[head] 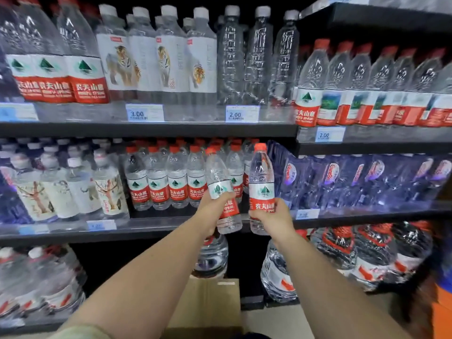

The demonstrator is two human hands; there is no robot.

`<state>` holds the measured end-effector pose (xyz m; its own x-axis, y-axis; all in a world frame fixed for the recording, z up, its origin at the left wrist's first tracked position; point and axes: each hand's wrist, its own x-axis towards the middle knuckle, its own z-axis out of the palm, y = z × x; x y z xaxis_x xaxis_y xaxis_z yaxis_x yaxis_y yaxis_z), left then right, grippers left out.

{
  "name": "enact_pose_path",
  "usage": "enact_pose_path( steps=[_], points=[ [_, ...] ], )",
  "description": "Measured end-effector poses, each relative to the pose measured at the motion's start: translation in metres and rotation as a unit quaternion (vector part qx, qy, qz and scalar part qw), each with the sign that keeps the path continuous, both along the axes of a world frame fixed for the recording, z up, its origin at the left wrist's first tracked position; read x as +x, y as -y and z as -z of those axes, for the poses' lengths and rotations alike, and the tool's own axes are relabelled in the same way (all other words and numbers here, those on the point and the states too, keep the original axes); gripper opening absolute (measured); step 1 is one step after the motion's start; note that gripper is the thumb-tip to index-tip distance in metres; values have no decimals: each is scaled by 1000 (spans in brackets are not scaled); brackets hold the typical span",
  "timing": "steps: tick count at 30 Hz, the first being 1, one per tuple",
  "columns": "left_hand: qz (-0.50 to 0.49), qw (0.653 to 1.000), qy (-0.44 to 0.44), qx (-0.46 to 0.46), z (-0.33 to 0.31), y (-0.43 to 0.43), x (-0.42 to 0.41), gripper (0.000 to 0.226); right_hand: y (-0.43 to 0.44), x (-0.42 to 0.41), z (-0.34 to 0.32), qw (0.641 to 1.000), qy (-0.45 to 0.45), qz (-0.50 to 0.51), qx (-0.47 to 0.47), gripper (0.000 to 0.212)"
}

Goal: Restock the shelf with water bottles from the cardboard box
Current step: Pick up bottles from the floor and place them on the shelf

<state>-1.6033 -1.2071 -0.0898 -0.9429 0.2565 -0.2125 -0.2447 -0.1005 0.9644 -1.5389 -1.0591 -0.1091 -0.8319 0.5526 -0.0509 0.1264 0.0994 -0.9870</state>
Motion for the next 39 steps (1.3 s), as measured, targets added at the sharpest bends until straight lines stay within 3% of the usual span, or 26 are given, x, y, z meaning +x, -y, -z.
enact_pose_path(
  steps=[5, 9, 15, 22, 31, 35, 39],
  points=[
    [22, 993, -105, -55, -2, -8, -36, 50, -13, -42, 1, 999, -40, 10, -6, 56],
    [44, 984, -151, -80, 4, -21, -55, 53, -24, -70, 10, 998, -38, 11, 39, 61],
    [1, 983, -173, -67, 22, -36, -70, 46, -33, -96, 27, 996, -11, 19, 90, 63],
    [-6, 977, -196, -86, 37, -32, -82, 52, -37, -104, 41, 989, 46, -14, 143, 60],
    [23, 973, -201, -110, 59, -34, -84, 66, -54, -120, 45, 990, 84, -41, 105, 84],
    [32, 969, -195, -149, 63, -23, -94, 81, -64, -127, 50, 987, 88, -56, 121, 75],
    [51, 966, -196, -158, 65, -14, -100, 79, -60, -138, 46, 984, 76, -15, 160, 71]
  ],
)
